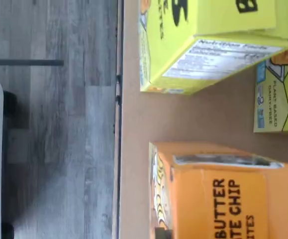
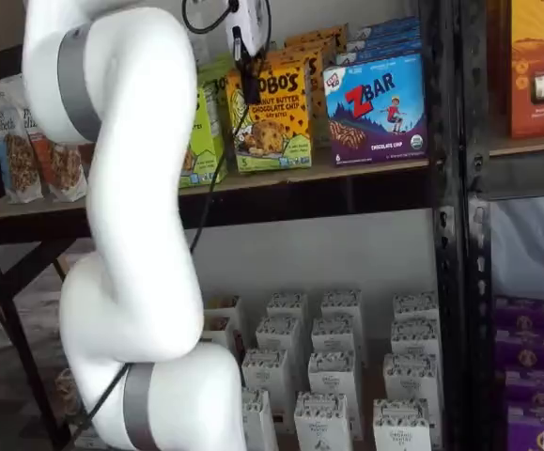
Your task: Pick up the orange box on the top shelf, the fifth box from the left
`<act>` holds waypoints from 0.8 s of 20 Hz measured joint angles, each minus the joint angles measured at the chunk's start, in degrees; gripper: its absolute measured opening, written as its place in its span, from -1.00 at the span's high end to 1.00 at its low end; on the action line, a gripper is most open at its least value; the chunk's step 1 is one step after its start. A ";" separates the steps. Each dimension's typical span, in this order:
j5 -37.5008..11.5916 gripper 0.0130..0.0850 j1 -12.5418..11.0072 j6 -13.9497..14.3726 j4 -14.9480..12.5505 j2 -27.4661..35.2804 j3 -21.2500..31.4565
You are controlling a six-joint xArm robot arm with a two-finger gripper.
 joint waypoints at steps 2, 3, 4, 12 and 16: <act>0.57 0.22 -0.67 -0.32 1.30 -0.75 -0.19; 1.08 0.22 -1.04 -0.48 2.03 -1.17 -0.38; 1.85 0.22 -1.35 -0.59 2.65 -1.44 -0.76; 6.20 0.22 -3.01 -0.97 5.17 -7.13 -0.07; 8.34 0.22 -3.58 -1.13 5.55 -10.19 1.27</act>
